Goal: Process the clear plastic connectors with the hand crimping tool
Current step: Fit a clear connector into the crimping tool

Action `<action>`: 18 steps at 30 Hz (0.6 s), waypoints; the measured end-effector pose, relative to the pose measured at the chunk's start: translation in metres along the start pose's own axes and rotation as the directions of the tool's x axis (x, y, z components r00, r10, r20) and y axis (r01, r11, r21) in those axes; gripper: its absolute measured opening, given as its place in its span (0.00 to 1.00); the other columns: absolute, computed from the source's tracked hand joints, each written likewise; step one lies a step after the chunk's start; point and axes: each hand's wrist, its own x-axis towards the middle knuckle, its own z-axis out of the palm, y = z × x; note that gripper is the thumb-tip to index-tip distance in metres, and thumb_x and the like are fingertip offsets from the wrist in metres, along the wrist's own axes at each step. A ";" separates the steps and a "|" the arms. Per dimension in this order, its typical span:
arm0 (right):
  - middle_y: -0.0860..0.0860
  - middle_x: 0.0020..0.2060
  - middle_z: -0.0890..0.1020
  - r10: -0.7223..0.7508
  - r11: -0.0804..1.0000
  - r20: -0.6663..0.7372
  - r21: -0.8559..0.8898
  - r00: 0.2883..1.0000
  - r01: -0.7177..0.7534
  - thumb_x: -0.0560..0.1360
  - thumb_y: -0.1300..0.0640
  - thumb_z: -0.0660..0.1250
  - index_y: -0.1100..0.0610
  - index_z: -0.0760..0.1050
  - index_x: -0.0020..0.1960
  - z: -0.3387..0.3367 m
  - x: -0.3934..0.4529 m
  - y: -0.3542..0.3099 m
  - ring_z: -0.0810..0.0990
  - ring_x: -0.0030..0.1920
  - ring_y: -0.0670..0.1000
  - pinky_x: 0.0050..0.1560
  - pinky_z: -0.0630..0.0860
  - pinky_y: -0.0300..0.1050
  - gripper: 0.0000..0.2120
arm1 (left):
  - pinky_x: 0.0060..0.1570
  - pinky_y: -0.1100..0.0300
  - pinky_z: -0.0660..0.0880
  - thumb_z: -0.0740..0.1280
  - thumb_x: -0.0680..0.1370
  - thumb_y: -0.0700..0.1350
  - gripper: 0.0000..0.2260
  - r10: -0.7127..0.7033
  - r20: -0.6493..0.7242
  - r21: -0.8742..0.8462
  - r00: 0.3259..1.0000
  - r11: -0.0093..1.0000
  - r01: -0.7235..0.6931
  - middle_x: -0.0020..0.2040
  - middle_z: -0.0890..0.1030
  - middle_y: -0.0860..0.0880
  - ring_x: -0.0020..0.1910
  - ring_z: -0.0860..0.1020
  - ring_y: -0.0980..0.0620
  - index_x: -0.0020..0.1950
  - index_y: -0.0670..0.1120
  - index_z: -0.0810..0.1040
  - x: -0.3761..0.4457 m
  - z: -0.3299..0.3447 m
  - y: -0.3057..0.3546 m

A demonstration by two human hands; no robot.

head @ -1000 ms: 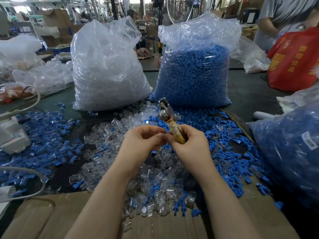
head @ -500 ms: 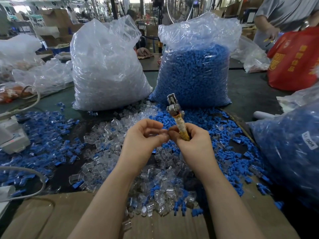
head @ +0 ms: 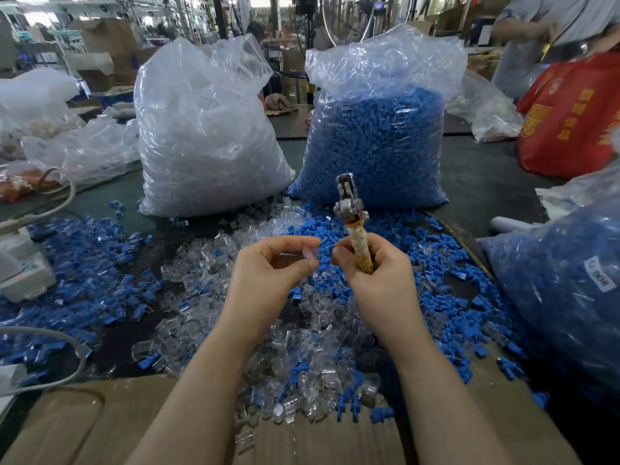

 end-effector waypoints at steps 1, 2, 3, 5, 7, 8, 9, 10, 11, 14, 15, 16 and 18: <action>0.61 0.39 0.80 -0.010 1.000 0.002 -0.011 1.000 0.010 0.77 0.53 0.70 0.56 0.77 0.45 0.000 0.000 0.000 0.77 0.42 0.63 0.40 0.74 0.53 0.07 | 0.42 0.70 0.77 0.75 0.71 0.34 0.12 -0.001 0.009 -0.003 1.000 1.000 0.001 0.41 0.86 0.54 0.41 0.83 0.59 0.48 0.50 0.85 0.000 0.000 0.000; 0.61 0.38 0.80 -0.017 1.000 0.004 -0.023 1.000 0.017 0.77 0.53 0.70 0.57 0.77 0.45 0.001 -0.001 -0.001 0.77 0.41 0.62 0.39 0.74 0.54 0.08 | 0.43 0.69 0.77 0.74 0.71 0.33 0.13 -0.002 0.015 -0.008 1.000 1.000 0.002 0.41 0.86 0.54 0.41 0.83 0.59 0.49 0.49 0.84 0.000 0.000 0.001; 0.59 0.37 0.80 -0.019 0.999 0.005 -0.037 1.000 0.019 0.77 0.52 0.70 0.57 0.77 0.45 0.001 -0.001 -0.001 0.77 0.39 0.61 0.39 0.74 0.54 0.08 | 0.43 0.68 0.77 0.74 0.71 0.33 0.12 -0.001 0.014 -0.009 1.000 1.000 0.001 0.41 0.85 0.54 0.40 0.83 0.58 0.49 0.49 0.83 0.000 -0.001 0.000; 0.53 0.34 0.79 -0.014 0.998 0.003 -0.055 1.000 0.014 0.77 0.53 0.70 0.57 0.77 0.44 0.002 -0.001 -0.002 0.74 0.33 0.52 0.36 0.74 0.50 0.08 | 0.42 0.68 0.77 0.75 0.71 0.33 0.11 0.011 0.000 0.015 1.000 1.000 -0.011 0.40 0.85 0.54 0.40 0.83 0.58 0.48 0.47 0.82 0.000 -0.001 0.001; 0.48 0.31 0.77 -0.010 0.998 -0.003 -0.065 1.000 0.010 0.77 0.53 0.70 0.56 0.76 0.43 0.002 -0.001 -0.001 0.71 0.31 0.44 0.33 0.72 0.44 0.07 | 0.42 0.68 0.78 0.75 0.71 0.34 0.09 0.026 -0.007 0.041 1.000 0.999 -0.026 0.41 0.85 0.53 0.40 0.83 0.57 0.45 0.47 0.82 0.000 -0.002 0.001; 0.46 0.29 0.76 -0.010 0.998 -0.003 -0.068 1.000 0.009 0.77 0.53 0.70 0.55 0.76 0.42 0.002 -0.001 -0.001 0.70 0.30 0.42 0.32 0.71 0.41 0.08 | 0.42 0.68 0.79 0.75 0.71 0.34 0.08 0.028 -0.008 0.046 1.000 0.999 -0.028 0.41 0.86 0.52 0.40 0.84 0.57 0.44 0.47 0.82 0.000 -0.002 0.001; 0.45 0.29 0.76 -0.011 0.998 -0.002 -0.069 1.000 0.010 0.77 0.54 0.70 0.55 0.76 0.42 0.003 -0.001 -0.001 0.69 0.29 0.42 0.31 0.70 0.39 0.08 | 0.42 0.68 0.79 0.75 0.71 0.34 0.08 0.029 -0.008 0.052 1.000 0.998 -0.029 0.41 0.86 0.52 0.40 0.84 0.57 0.43 0.47 0.83 0.000 -0.002 0.002; 0.45 0.29 0.76 -0.012 0.997 -0.001 -0.072 1.000 0.012 0.77 0.54 0.70 0.55 0.76 0.42 0.003 -0.001 0.000 0.69 0.29 0.41 0.31 0.70 0.40 0.08 | 0.43 0.67 0.79 0.75 0.71 0.34 0.08 0.028 -0.007 0.057 1.000 0.998 -0.028 0.41 0.86 0.52 0.41 0.84 0.57 0.43 0.46 0.83 0.000 -0.002 0.002; 0.45 0.30 0.76 -0.011 0.997 0.000 -0.078 1.000 0.011 0.77 0.54 0.70 0.54 0.76 0.42 0.003 -0.001 0.000 0.70 0.30 0.42 0.31 0.70 0.41 0.07 | 0.43 0.67 0.80 0.75 0.71 0.34 0.07 0.026 -0.005 0.060 1.000 0.998 -0.025 0.41 0.86 0.52 0.41 0.84 0.56 0.44 0.46 0.83 0.000 -0.002 0.002; 0.45 0.30 0.76 -0.014 0.994 -0.001 -0.109 1.000 0.014 0.77 0.53 0.70 0.52 0.76 0.42 0.003 -0.001 0.001 0.70 0.29 0.42 0.31 0.70 0.42 0.07 | 0.45 0.64 0.81 0.75 0.71 0.35 0.07 0.017 -0.002 0.054 1.000 0.998 -0.017 0.41 0.86 0.51 0.42 0.84 0.54 0.44 0.46 0.84 0.000 -0.003 0.003; 0.44 0.29 0.76 -0.019 0.993 0.000 -0.120 1.000 0.019 0.77 0.53 0.70 0.52 0.75 0.41 0.003 -0.001 0.001 0.69 0.29 0.42 0.30 0.69 0.41 0.07 | 0.46 0.63 0.81 0.75 0.71 0.35 0.07 0.017 -0.003 0.054 1.000 0.998 -0.017 0.41 0.86 0.52 0.43 0.84 0.53 0.44 0.47 0.84 0.000 -0.003 0.003; 0.43 0.29 0.76 -0.023 0.991 0.002 -0.132 1.000 0.023 0.77 0.53 0.70 0.52 0.75 0.41 0.003 -0.001 0.001 0.69 0.29 0.42 0.29 0.68 0.39 0.08 | 0.46 0.64 0.81 0.75 0.71 0.35 0.08 0.019 -0.006 0.057 1.000 0.998 -0.018 0.42 0.86 0.52 0.43 0.85 0.54 0.44 0.47 0.84 -0.001 -0.003 0.003; 0.41 0.28 0.76 -0.029 0.989 0.003 -0.143 1.000 0.030 0.77 0.53 0.70 0.50 0.74 0.40 0.004 -0.001 0.001 0.69 0.28 0.42 0.28 0.66 0.36 0.08 | 0.45 0.65 0.80 0.75 0.72 0.35 0.08 0.023 -0.009 0.057 1.000 0.998 -0.022 0.42 0.86 0.53 0.43 0.85 0.55 0.44 0.49 0.85 0.000 -0.002 0.003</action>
